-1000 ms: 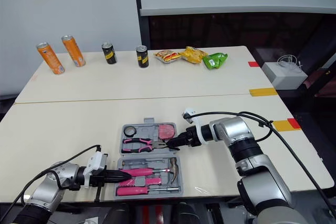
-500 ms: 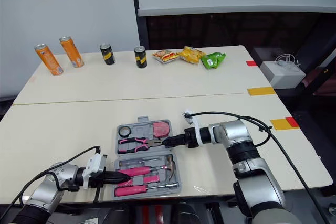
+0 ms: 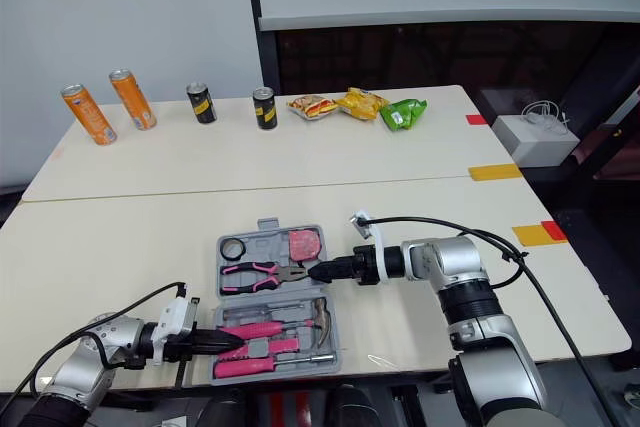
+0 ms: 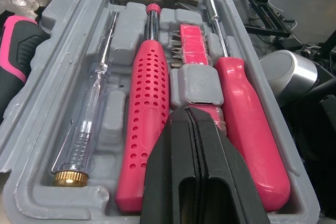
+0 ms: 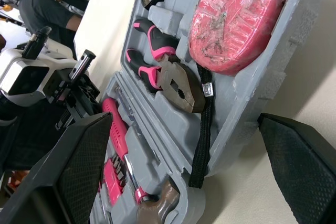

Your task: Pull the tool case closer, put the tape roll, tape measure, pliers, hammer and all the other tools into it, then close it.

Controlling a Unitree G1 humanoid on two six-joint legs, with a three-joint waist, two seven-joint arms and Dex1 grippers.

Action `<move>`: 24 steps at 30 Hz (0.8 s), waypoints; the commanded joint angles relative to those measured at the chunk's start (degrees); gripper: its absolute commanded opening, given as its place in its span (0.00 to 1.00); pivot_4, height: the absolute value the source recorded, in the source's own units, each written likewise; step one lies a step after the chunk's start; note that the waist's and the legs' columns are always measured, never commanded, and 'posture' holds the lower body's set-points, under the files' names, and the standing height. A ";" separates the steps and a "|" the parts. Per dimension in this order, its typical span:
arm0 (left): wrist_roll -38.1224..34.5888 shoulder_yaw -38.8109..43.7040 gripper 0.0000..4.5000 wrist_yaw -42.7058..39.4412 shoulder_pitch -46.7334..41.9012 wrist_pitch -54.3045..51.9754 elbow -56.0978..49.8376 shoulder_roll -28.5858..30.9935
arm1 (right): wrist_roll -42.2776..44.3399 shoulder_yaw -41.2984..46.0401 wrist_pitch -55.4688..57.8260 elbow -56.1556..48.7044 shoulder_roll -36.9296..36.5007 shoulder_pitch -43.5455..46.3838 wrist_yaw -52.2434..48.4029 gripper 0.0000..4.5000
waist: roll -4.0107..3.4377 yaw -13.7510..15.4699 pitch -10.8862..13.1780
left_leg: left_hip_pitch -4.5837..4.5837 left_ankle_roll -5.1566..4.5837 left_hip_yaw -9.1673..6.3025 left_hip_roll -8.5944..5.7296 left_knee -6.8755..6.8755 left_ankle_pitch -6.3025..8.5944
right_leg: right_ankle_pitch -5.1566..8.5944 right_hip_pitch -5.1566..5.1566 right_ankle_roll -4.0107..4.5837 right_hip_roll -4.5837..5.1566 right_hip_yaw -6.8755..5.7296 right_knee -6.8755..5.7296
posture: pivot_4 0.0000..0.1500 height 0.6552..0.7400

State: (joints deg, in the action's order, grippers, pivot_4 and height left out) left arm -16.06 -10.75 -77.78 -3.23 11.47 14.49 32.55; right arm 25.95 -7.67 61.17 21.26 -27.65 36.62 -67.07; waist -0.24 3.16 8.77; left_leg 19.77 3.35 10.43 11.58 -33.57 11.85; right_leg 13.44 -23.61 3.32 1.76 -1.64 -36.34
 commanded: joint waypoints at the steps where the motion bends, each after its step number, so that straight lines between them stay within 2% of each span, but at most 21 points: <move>1: 1.81 -0.30 0.00 0.51 1.42 -0.30 2.35 1.02 | 5.24 1.93 0.74 -5.27 0.57 -0.03 -3.40 1.00 | -0.01 -0.01 0.00 | 0.00 0.00 0.00 0.00 0.01 0.00 | 0.00 0.00 0.00 0.00 0.00 0.02 | 1.00 1.00; 9: -0.31 1.50 0.00 0.19 2.91 0.83 -0.80 1.54 | 9.74 5.71 3.42 -9.64 -0.42 -1.66 -2.42 1.00 | -0.03 -0.15 0.00 | -0.01 0.00 0.00 0.01 0.08 0.00 | 0.00 0.00 0.00 -0.02 0.00 0.08 | 1.00 1.00; 13: -11.97 7.09 0.00 -3.26 10.47 -6.41 -17.99 7.49 | 14.51 8.77 7.79 -16.49 -2.56 -4.14 -1.74 1.00 | 0.17 -0.16 0.15 | 0.14 0.01 0.00 0.09 0.09 0.01 | 0.00 -0.10 0.00 -0.10 -0.01 0.20 | 1.00 1.00; 14: -16.10 10.06 0.00 -3.52 13.63 -10.67 -22.88 10.70 | 16.13 9.56 9.54 -18.88 -3.33 -5.02 -1.40 1.00 | 0.15 0.01 0.19 | 0.22 0.01 -0.01 0.09 0.10 0.02 | 0.01 -0.16 -0.01 -0.11 -0.03 0.23 | 1.00 1.00; 17: -32.28 26.35 0.00 -4.04 26.73 -28.83 -34.32 21.89 | 21.12 12.09 14.23 -28.11 -6.76 -9.70 -0.55 1.00 | 0.27 0.38 0.31 | 0.23 0.10 -0.04 0.09 0.22 0.07 | 0.03 -0.26 0.00 -0.14 -0.09 0.29 | 1.00 1.00; 20: -39.60 38.08 0.00 -3.61 32.14 -37.86 -33.11 25.38 | 25.24 14.83 16.45 -34.37 -8.87 -14.48 0.92 1.00 | -0.29 1.15 0.49 | 0.06 0.19 0.01 0.02 0.40 0.14 | 0.24 -0.03 -0.05 -0.14 -0.04 0.54 | 1.00 1.00; 24: -43.71 43.49 0.00 -0.64 30.19 -44.51 -29.12 24.40 | 27.51 15.71 14.64 -45.31 -13.21 -23.93 1.40 1.00 | -0.43 1.93 0.55 | -0.15 0.13 0.08 -0.09 0.47 0.15 | 0.26 -0.02 -0.12 -0.06 0.09 0.69 | 1.00 1.00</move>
State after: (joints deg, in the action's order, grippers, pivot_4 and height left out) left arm -56.79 30.62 -80.11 28.15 -30.38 -15.01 57.82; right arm 51.48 6.54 77.09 -19.10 -39.60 14.16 -65.60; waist -0.67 5.09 9.32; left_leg 19.63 3.43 10.52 11.50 -33.09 12.05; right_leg 13.72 -23.61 3.18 1.70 -1.55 -35.61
